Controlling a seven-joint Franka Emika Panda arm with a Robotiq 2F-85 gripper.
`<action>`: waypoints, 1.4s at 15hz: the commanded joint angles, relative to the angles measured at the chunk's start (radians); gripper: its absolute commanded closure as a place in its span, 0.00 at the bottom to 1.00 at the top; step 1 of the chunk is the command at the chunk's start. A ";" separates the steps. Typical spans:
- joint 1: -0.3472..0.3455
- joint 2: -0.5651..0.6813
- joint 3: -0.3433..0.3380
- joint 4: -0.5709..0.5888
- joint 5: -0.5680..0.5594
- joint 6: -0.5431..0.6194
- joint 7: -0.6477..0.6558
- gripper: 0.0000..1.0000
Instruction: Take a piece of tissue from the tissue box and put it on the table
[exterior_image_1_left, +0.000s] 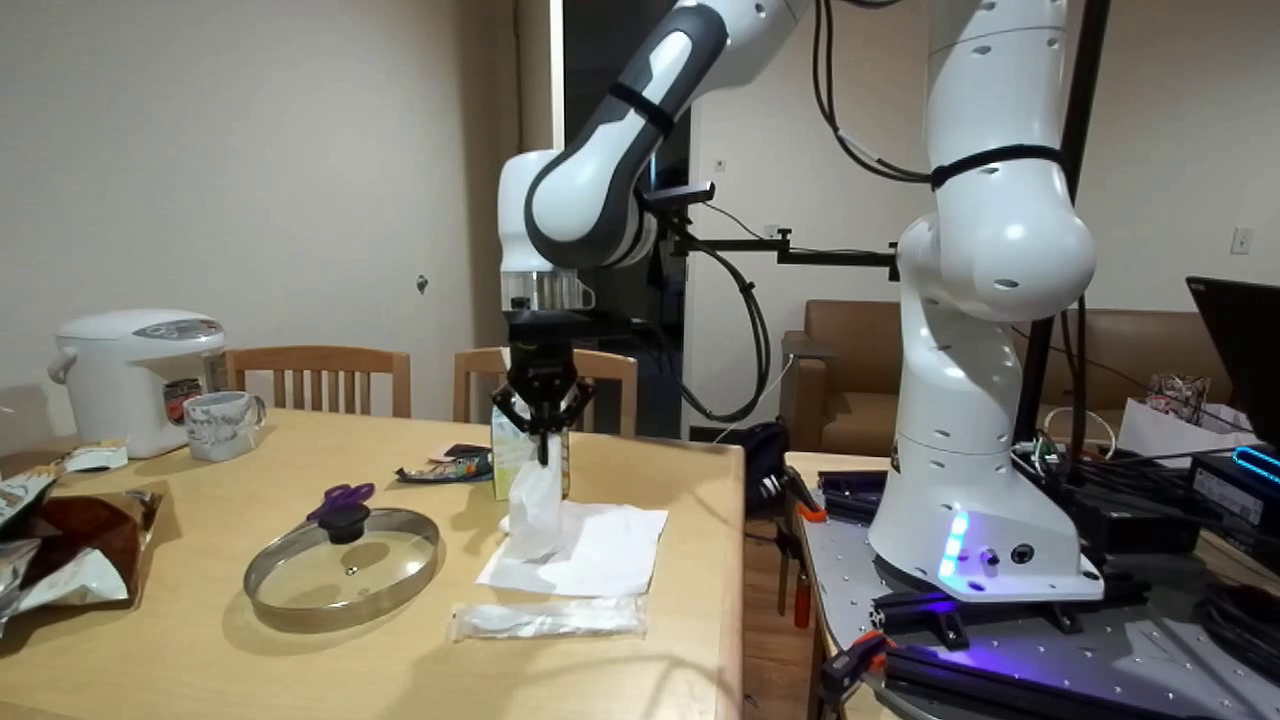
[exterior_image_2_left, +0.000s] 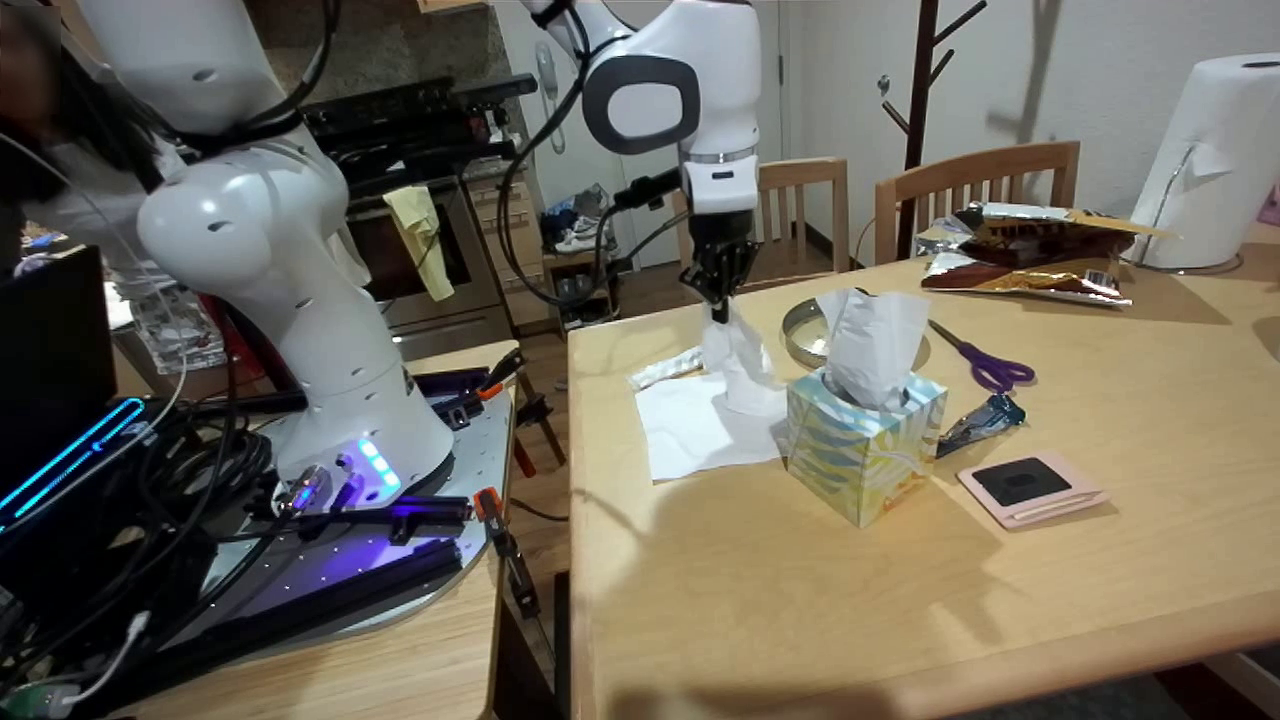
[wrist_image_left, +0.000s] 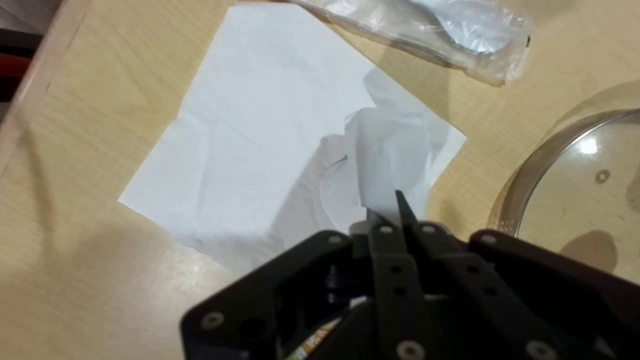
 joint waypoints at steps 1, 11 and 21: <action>-0.004 0.000 -0.009 -0.006 0.032 -0.054 -0.044 1.00; -0.001 -0.010 -0.039 0.018 -0.104 -0.199 0.016 0.56; 0.000 -0.032 -0.034 -0.023 -0.064 -0.179 0.010 0.00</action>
